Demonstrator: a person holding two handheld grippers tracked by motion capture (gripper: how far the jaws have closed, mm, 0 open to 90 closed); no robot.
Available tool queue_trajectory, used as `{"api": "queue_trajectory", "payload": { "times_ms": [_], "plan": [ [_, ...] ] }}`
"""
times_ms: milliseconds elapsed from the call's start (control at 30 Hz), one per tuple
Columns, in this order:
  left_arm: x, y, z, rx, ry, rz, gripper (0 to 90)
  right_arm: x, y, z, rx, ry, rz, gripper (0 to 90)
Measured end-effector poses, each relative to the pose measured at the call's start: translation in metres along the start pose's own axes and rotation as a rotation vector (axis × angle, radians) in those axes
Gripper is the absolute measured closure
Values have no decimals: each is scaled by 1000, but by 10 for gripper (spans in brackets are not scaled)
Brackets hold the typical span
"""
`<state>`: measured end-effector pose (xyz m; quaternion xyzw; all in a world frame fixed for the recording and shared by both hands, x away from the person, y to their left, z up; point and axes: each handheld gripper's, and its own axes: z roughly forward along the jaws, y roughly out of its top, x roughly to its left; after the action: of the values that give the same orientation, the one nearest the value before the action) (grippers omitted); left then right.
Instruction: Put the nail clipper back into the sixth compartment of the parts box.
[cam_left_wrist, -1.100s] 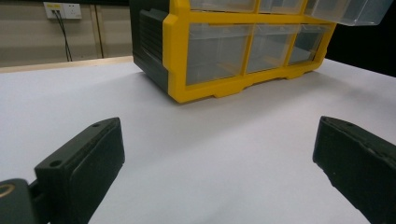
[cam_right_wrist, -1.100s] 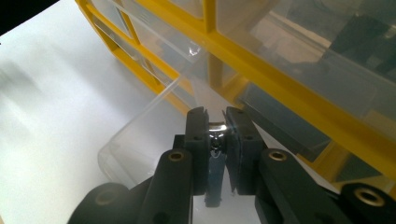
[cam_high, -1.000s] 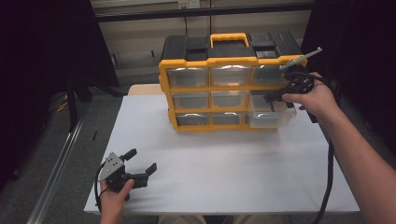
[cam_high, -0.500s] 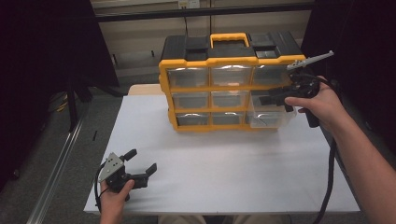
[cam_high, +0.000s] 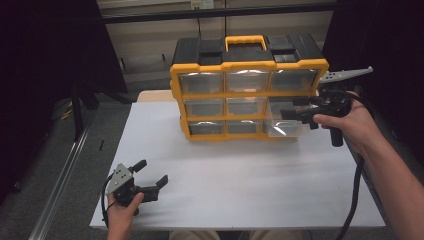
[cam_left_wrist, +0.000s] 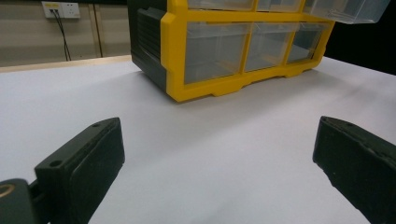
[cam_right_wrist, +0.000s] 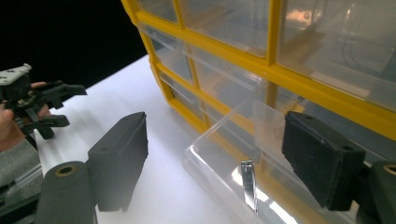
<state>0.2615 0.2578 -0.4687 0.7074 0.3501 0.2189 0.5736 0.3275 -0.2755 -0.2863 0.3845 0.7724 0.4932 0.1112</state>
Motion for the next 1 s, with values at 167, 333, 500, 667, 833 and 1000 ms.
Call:
{"api": "queue_trajectory", "payload": {
  "times_ms": [167, 333, 500, 667, 833, 1000],
  "plan": [
    [0, 0, 1, 4, -1, 1, 22, 6, -9, -4, -32, 19, -7, 196],
    [0, -1, 1, 5, 2, -1, 22, 13, -17, -8, -51, 33, -23, 181],
    [0, 0, 0, 4, 2, 0, 22, 16, -25, -9, -66, 38, -35, 161],
    [0, 0, 1, 4, 1, -3, 22, 19, -34, -11, -96, 60, -33, 147],
    [0, 0, 0, 3, 1, -3, 22, 23, -44, -11, -107, 69, -52, 139],
    [0, 0, 0, 0, 1, -1, 22, 24, -54, -10, -123, 70, -47, 117]
  ]
}}
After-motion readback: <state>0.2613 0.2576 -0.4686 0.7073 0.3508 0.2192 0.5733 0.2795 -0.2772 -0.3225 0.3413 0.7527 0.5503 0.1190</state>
